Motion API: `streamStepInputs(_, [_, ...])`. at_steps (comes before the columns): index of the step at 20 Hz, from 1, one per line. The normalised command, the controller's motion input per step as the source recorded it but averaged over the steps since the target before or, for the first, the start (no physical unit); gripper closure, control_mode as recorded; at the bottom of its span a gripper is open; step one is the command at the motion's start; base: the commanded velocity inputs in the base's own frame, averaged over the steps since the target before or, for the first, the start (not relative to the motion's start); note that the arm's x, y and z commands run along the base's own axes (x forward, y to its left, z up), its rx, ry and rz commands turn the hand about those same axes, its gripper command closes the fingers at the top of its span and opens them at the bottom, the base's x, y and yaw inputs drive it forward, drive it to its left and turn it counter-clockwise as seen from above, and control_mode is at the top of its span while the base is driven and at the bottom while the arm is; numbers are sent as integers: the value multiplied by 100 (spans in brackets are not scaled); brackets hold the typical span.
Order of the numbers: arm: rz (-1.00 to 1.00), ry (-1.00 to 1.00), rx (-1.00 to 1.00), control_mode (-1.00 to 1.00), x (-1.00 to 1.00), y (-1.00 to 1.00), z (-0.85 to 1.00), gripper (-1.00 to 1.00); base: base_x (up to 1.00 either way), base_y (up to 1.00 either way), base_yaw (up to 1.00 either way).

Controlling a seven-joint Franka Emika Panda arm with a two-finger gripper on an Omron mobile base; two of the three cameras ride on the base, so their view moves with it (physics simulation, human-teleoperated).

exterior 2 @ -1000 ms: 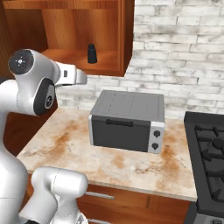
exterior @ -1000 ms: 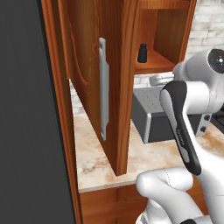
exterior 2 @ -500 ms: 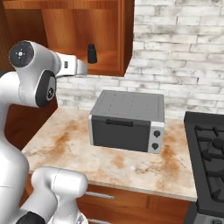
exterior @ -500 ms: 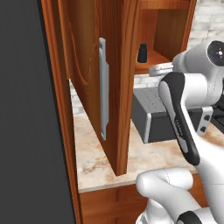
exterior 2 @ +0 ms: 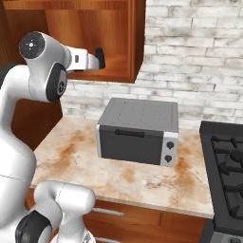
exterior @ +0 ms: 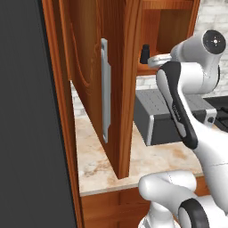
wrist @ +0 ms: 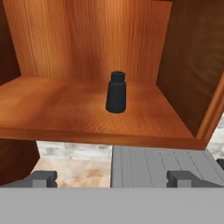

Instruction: Retrieve the shaker from the cabinet and place it next the steak on a plate on the dining table.

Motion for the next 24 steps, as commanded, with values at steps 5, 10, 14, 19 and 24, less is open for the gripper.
streamStepInputs(5, [0, 0, 0, -100, 33, -8, 1, -100, 0, 0, 0])
streamStepInputs(10, [0, 0, 0, -100, 37, -5, 0, -100, 0, 0, 0])
streamStepInputs(14, [0, 0, 0, -100, 38, -2, 0, -100, 0, 0, 0])
streamStepInputs(19, [1, 0, 0, -100, 35, 0, 0, -100, 0, 0, 0])
streamStepInputs(24, [1, 0, 0, -100, 36, 0, 0, -100, 0, 0, 0])
